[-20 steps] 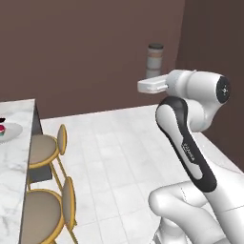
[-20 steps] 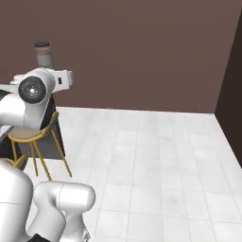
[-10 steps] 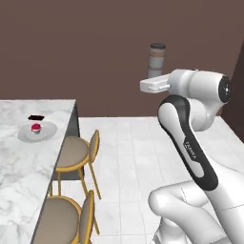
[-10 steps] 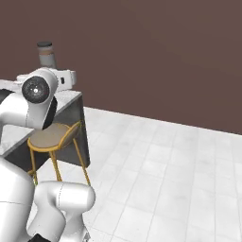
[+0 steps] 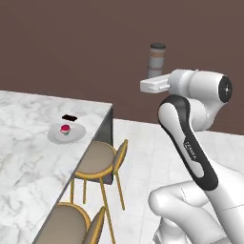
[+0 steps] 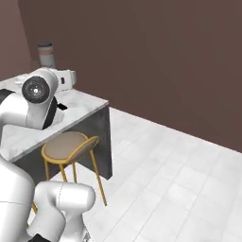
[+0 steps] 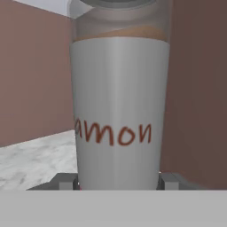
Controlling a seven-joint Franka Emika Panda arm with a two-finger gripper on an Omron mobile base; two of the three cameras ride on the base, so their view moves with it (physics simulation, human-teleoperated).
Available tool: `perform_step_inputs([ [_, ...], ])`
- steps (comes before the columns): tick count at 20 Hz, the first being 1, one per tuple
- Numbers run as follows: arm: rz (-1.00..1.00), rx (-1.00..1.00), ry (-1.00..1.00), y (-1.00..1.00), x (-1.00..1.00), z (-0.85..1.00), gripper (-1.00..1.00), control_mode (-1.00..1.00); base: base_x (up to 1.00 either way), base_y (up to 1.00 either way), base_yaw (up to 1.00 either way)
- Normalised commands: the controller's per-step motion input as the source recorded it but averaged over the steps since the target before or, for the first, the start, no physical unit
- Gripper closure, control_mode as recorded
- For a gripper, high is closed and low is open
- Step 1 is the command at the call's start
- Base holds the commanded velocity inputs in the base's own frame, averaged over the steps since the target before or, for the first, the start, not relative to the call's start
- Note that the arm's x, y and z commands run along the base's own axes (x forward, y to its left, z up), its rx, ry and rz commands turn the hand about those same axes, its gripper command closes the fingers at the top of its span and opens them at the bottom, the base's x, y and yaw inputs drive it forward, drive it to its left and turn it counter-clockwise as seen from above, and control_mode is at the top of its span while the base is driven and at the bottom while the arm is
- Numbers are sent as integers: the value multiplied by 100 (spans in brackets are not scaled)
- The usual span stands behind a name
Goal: Take the cinnamon bottle from the cabinet and place it on the dining table, next to the plate with the cupcake. Then take the chocolate from the dining counter and place it on the cupcake plate.
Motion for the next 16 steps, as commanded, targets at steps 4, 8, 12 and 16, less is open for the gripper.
perform_step_inputs([
  [4, 0, 0, 0, 0, 0, 0, 100, 100, 56, -8, 56],
  [8, 0, 0, 0, 0, 0, 0, 100, 100, 46, -8, 62],
  [12, 0, 0, 0, 0, 0, 0, 100, 100, 53, -8, 58],
  [16, 0, 0, 0, 0, 0, 0, 100, 100, 73, -1, 50],
])
